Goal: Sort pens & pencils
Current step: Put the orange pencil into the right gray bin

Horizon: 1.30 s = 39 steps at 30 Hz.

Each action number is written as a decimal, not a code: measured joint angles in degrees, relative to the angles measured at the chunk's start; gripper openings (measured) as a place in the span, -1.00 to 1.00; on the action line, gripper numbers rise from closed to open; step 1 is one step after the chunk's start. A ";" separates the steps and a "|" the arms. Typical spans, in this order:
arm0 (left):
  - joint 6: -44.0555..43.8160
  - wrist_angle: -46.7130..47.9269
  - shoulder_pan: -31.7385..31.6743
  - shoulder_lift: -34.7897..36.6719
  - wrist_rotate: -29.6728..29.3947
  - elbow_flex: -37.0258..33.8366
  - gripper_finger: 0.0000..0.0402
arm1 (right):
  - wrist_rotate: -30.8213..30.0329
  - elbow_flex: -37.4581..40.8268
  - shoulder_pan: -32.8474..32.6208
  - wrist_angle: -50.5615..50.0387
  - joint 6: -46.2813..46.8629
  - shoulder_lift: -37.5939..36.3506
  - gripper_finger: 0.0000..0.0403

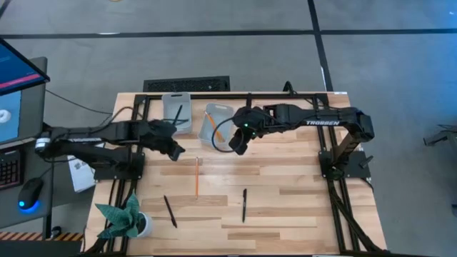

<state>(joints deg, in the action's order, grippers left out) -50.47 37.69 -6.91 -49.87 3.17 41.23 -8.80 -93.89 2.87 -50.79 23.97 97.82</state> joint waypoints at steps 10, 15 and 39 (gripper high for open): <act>-5.23 1.58 2.11 -11.46 -1.63 0.00 -1.00 | -0.37 0.00 -1.78 1.70 4.54 0.00 -0.44; -1.33 1.06 2.07 -16.11 -5.90 0.00 -1.00 | -0.44 0.00 -1.77 4.64 6.64 0.00 -0.44; 13.94 -0.37 2.07 -19.58 -11.08 0.00 -0.87 | -0.26 3.21 -4.73 4.12 10.88 0.00 -0.44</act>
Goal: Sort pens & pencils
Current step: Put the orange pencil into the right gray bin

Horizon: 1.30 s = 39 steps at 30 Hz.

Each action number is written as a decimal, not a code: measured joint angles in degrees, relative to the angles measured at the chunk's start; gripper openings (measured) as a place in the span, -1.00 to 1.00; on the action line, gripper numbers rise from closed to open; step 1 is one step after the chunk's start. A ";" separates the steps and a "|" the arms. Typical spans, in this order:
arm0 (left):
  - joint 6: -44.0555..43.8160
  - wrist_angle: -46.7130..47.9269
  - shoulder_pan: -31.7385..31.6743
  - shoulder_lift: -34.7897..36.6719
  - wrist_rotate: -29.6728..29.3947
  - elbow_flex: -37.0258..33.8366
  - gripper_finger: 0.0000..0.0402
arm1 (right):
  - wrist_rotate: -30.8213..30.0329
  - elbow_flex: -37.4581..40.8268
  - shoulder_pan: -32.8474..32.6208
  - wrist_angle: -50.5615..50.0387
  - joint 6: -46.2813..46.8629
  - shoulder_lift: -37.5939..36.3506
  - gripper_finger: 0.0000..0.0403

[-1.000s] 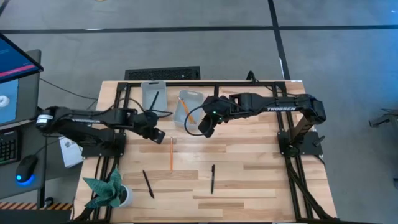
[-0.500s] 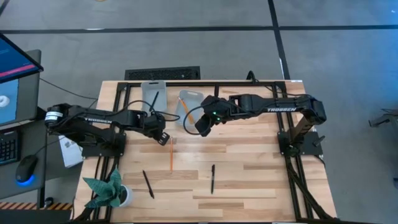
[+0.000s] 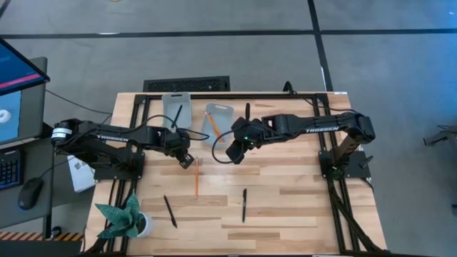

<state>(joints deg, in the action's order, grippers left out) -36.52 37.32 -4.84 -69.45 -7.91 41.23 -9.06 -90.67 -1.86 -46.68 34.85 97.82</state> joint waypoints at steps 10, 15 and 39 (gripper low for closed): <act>-15.43 -2.41 -0.02 0.00 -0.86 0.00 -0.61 | -1.55 0.02 1.49 -7.92 -8.49 0.00 -0.44; -25.78 -2.47 0.08 0.00 -0.45 0.00 -0.60 | -5.65 0.11 2.37 -12.55 -16.09 -0.53 -0.44; -36.17 -9.49 4.28 -0.02 -6.09 0.00 -0.22 | -10.53 32.94 5.02 -3.81 -12.60 -32.32 -0.03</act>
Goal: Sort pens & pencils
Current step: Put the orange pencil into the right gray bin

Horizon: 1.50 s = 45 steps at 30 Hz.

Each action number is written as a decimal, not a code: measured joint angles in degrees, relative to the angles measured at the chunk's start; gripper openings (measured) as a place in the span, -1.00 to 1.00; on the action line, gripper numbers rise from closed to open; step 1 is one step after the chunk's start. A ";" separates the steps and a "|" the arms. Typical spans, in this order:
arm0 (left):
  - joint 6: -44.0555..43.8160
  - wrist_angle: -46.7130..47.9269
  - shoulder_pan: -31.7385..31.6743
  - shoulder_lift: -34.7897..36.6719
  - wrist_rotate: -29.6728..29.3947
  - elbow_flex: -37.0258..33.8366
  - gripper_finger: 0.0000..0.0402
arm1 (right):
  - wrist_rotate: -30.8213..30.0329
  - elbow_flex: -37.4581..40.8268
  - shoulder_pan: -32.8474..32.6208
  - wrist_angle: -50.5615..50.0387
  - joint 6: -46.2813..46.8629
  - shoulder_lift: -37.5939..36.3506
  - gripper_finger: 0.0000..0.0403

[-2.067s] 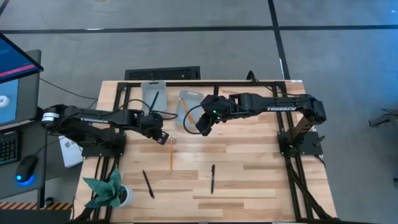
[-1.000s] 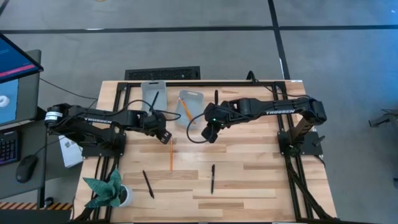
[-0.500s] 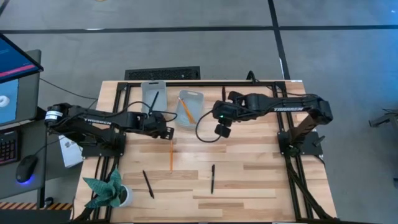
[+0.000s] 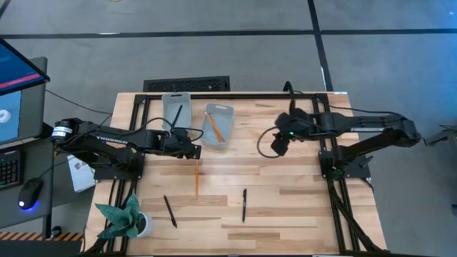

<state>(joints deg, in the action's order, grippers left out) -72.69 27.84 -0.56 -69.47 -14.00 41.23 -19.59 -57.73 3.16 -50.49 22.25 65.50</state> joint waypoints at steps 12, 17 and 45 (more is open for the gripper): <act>-4.76 -2.73 4.43 -1.63 -1.82 -0.02 -0.12 | -0.01 5.67 0.00 5.22 1.73 -2.60 -0.04; -8.70 -1.65 7.07 -6.13 -0.85 0.91 -0.12 | -0.01 5.54 0.00 7.36 1.32 -0.24 -0.05; -16.47 15.46 8.66 -30.26 8.61 16.90 -0.12 | 0.21 5.62 -0.13 7.37 1.15 3.36 -0.07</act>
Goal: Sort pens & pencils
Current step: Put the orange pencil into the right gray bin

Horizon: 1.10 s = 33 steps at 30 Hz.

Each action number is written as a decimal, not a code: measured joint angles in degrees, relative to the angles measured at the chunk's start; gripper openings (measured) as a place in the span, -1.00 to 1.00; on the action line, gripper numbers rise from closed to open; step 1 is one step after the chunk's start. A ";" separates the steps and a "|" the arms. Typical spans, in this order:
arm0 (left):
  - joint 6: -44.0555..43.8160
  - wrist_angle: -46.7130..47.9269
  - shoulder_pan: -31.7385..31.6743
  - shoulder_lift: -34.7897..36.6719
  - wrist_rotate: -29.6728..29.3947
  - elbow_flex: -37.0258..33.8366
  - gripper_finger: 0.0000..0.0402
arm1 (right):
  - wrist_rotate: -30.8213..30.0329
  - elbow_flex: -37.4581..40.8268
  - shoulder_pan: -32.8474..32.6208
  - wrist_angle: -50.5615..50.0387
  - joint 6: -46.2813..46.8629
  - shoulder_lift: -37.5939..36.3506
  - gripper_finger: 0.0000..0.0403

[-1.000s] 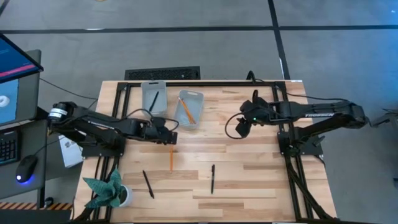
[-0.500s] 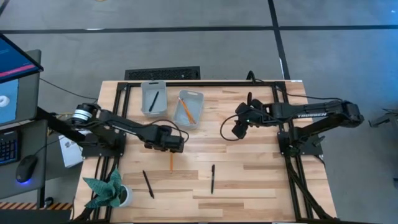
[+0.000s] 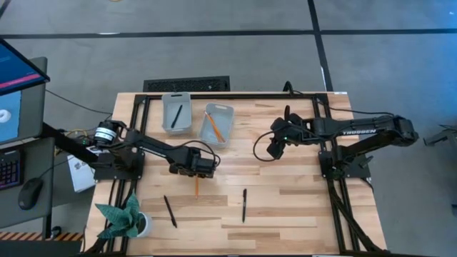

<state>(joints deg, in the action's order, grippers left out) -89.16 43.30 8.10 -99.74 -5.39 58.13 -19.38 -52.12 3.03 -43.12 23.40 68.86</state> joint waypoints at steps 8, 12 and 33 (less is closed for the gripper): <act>-0.82 -0.68 -0.05 -0.05 -0.60 0.00 -0.12 | 0.00 0.00 0.00 0.00 -0.02 0.00 -0.07; -2.99 -0.59 -0.50 -0.05 0.29 0.00 -0.12 | 0.00 0.00 0.00 -0.01 -1.16 0.00 -0.06; -1.44 -0.55 -1.40 -1.45 4.68 -0.81 -0.24 | -0.01 -0.04 0.00 0.29 -1.38 0.02 -0.06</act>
<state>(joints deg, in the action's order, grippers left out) -90.60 42.75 6.70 -101.19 -0.71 57.32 -19.38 -52.16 3.03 -42.83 22.02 68.88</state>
